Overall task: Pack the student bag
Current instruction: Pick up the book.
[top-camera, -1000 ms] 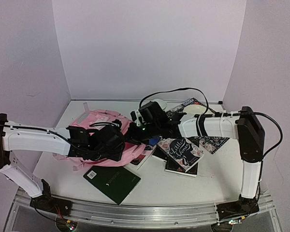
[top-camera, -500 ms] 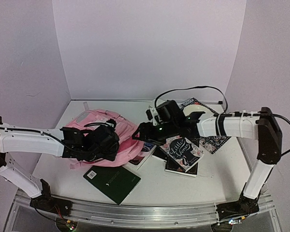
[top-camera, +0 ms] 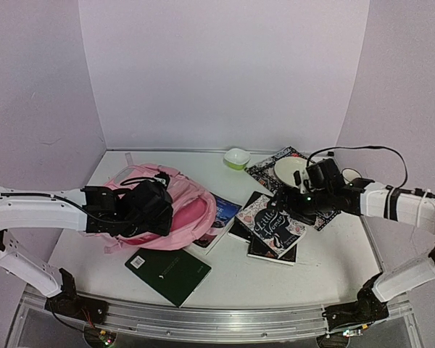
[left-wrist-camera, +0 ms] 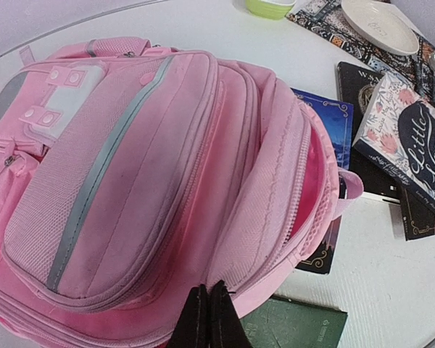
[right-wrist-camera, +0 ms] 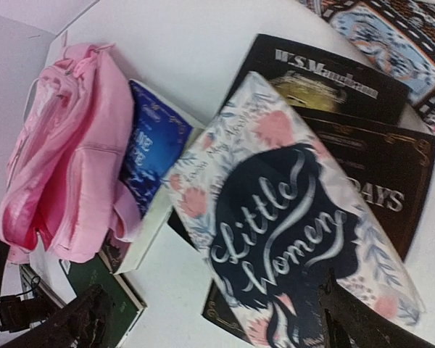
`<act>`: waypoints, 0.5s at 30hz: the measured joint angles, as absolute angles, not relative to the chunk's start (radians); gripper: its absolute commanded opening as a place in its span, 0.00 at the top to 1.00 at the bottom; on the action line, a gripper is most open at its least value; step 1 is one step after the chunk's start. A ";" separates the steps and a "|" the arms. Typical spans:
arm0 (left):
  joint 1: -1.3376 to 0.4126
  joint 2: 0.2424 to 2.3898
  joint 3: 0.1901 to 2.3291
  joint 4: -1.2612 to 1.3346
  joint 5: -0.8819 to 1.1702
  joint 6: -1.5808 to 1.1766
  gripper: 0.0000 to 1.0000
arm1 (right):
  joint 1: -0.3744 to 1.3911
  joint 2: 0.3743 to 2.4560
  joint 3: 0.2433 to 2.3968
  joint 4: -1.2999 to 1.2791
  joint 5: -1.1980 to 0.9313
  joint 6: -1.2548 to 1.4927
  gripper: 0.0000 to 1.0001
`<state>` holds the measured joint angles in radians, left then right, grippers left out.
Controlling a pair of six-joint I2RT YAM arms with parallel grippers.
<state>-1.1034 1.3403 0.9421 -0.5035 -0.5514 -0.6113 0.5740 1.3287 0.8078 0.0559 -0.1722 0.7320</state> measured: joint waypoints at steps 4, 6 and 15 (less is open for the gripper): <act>-1.098 1.330 0.979 -0.522 -0.553 -0.593 1.00 | 0.484 1.234 0.694 0.028 -0.174 0.738 0.02; -1.095 1.328 0.996 -0.526 -0.553 -0.580 1.00 | 0.433 1.203 0.643 0.021 -0.182 0.742 0.02; -1.092 1.329 1.024 -0.533 -0.552 -0.551 1.00 | 0.302 1.195 0.478 0.133 -0.307 0.789 0.02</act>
<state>-1.0916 1.3289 1.0237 -0.5330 -0.5522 -0.5507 0.3023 1.1953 0.4777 0.1333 -0.3066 0.7886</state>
